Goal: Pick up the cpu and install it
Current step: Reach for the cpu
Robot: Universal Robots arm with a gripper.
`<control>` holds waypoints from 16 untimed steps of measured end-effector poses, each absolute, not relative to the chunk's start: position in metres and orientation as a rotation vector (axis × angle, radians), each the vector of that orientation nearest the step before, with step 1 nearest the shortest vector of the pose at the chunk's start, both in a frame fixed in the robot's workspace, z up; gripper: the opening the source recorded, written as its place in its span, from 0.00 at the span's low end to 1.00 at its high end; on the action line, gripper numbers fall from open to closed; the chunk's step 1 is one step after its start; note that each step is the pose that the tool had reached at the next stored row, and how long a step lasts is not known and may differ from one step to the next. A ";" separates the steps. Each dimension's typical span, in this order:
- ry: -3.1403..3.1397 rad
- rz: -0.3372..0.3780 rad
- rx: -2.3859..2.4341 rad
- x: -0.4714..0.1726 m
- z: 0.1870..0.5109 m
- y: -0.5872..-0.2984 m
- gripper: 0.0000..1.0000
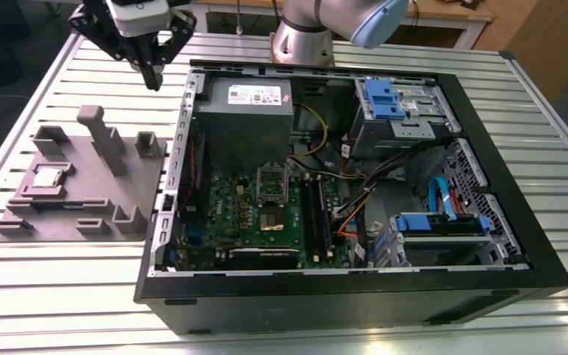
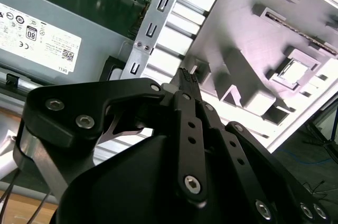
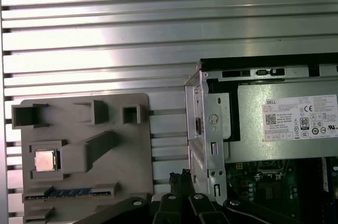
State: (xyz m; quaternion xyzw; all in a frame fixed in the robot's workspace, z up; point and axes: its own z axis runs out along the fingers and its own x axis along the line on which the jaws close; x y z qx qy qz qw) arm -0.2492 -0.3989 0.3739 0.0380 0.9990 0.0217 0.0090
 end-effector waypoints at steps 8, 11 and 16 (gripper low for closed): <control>3.120 0.068 0.119 -0.252 0.374 -0.399 0.10; 3.120 0.068 0.119 -0.254 0.374 -0.399 0.10; 3.120 0.068 0.119 -0.256 0.373 -0.399 0.10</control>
